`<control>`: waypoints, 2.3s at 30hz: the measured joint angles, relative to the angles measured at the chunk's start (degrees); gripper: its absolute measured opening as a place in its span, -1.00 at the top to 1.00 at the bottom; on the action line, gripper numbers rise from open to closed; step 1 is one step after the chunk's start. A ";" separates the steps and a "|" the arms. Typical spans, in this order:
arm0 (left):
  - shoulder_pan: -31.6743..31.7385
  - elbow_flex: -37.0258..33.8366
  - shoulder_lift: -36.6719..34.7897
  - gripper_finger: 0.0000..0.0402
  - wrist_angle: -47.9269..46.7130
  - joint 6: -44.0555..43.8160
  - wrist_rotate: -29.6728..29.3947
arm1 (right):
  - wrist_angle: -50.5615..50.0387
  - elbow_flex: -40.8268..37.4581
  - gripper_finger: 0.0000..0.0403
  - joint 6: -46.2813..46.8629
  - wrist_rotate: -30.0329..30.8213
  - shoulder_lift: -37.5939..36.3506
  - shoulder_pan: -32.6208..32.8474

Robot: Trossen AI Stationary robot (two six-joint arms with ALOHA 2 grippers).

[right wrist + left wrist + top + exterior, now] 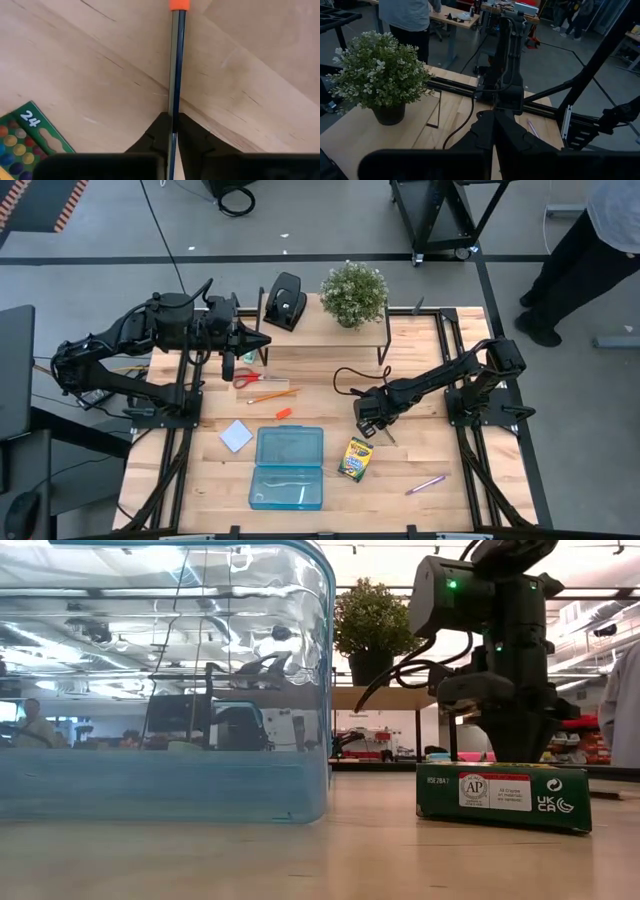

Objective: Pack school essentials
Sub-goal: Put the black pencil into the blue supply box

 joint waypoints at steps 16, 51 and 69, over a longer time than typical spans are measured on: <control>0.02 -0.02 0.00 0.88 0.04 0.20 0.00 | -0.79 0.59 0.89 0.58 0.69 -8.79 0.35; -0.72 -0.06 -1.70 0.90 3.37 -2.02 10.04 | -0.10 60.86 0.87 -27.69 8.34 15.32 1.77; -7.29 -0.04 -3.04 0.87 2.45 -2.89 10.08 | 12.22 64.85 0.86 -32.08 -1.23 24.10 1.95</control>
